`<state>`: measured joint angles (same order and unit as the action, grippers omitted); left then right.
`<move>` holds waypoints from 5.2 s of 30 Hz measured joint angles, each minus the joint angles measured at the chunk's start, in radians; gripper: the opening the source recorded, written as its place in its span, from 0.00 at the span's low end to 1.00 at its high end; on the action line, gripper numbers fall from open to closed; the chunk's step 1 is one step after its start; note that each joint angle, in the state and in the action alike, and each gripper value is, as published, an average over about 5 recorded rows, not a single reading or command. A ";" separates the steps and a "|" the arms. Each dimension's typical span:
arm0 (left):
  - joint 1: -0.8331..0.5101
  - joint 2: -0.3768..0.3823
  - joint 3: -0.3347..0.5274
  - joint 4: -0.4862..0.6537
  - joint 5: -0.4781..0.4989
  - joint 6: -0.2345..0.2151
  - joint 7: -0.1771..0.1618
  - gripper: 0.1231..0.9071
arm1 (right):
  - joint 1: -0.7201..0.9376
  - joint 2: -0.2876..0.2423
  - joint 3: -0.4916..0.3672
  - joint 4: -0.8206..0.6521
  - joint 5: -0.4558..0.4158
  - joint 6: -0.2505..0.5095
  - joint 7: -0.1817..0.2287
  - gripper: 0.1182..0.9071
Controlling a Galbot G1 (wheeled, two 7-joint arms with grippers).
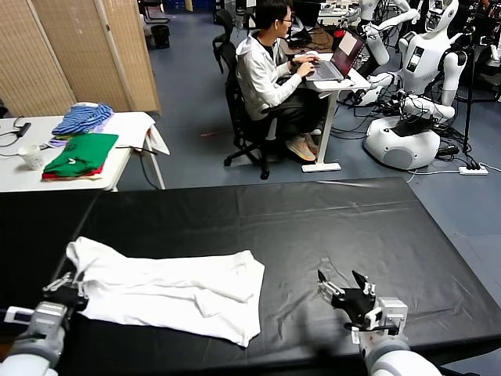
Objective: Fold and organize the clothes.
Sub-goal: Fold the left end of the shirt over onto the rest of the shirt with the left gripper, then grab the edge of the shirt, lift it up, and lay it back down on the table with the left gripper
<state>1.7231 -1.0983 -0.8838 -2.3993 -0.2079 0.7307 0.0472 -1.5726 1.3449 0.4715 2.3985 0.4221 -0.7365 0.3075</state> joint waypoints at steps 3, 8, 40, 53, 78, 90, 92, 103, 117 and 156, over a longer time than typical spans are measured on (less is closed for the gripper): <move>-0.020 0.011 0.018 -0.043 -0.111 0.006 -0.008 0.08 | 0.002 0.000 0.001 -0.003 0.000 0.000 0.000 1.00; -0.065 0.029 0.054 -0.065 -0.266 0.006 -0.011 0.08 | 0.001 0.001 0.002 -0.005 0.000 0.000 0.001 1.00; -0.277 0.074 0.540 0.035 -0.172 0.006 -0.010 0.08 | -0.118 0.150 0.004 0.025 -0.118 0.000 0.010 1.00; -0.294 0.037 0.572 0.072 -0.162 0.006 -0.013 0.08 | -0.112 0.184 -0.002 0.007 -0.128 0.000 0.012 1.00; -0.233 -0.022 0.715 0.101 -0.167 -0.083 -0.108 0.08 | -0.108 0.184 -0.029 0.005 -0.129 0.000 0.012 1.00; -0.193 -0.025 0.698 0.047 -0.330 -0.142 -0.084 0.39 | -0.099 0.185 -0.046 -0.003 -0.129 0.000 0.008 1.00; -0.184 -0.015 0.676 0.025 -0.333 -0.133 -0.088 0.54 | -0.100 0.184 -0.045 -0.002 -0.129 0.000 0.008 1.00; -0.115 0.019 0.454 -0.045 -0.108 -0.101 -0.109 1.00 | -0.110 0.158 -0.060 0.018 -0.127 0.000 -0.050 1.00; -0.015 -0.029 0.344 0.014 0.175 -0.131 -0.061 1.00 | -0.033 0.052 -0.201 -0.024 -0.299 0.139 -0.281 1.00; -0.027 -0.034 0.356 0.125 0.213 -0.118 -0.043 1.00 | 0.222 0.038 -0.352 -0.305 -0.382 0.063 -0.175 1.00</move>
<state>1.6960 -1.1323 -0.5278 -2.2740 0.0053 0.6130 0.0043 -1.3506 1.3827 0.1193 2.0940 0.0403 -0.6733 0.1325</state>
